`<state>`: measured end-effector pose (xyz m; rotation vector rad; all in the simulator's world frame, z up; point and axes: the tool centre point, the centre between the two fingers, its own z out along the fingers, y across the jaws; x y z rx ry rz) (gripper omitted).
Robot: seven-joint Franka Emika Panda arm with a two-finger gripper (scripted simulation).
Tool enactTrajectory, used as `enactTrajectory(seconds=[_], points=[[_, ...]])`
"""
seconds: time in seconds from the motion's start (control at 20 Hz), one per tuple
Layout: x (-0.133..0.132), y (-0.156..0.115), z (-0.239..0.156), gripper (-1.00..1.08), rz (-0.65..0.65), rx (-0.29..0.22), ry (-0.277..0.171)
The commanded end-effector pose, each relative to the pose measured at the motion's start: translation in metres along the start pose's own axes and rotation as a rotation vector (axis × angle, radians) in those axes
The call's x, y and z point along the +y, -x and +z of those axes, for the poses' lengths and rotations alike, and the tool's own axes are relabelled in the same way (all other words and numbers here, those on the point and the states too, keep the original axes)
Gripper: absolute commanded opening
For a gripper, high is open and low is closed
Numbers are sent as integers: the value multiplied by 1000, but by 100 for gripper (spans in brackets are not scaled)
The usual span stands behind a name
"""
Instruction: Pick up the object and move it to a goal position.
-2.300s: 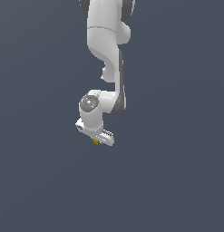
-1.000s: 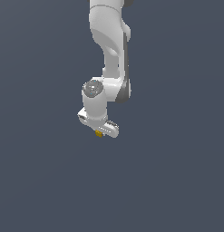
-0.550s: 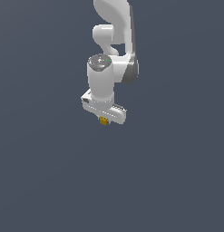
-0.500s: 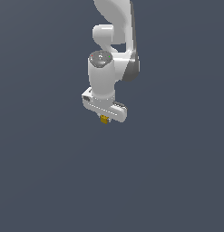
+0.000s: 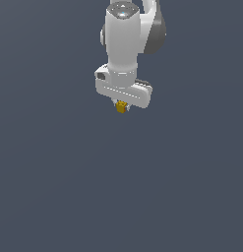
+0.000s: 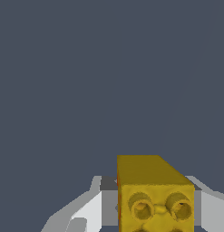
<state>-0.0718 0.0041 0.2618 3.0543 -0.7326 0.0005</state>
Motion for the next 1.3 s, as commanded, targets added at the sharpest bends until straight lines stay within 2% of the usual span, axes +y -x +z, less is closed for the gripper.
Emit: enactTrajectory(seconds=[0.0,0.35,0.65,0.95,1.25], points=[[-4,11,-26,-100,0,1,1],[-16,36,-87,-100,0,1,1],[-23,50,-123,-100,0,0,1],[-27,55,-139,-100,-1,0,0],[-28,54,-139,-100,-1,0,0]])
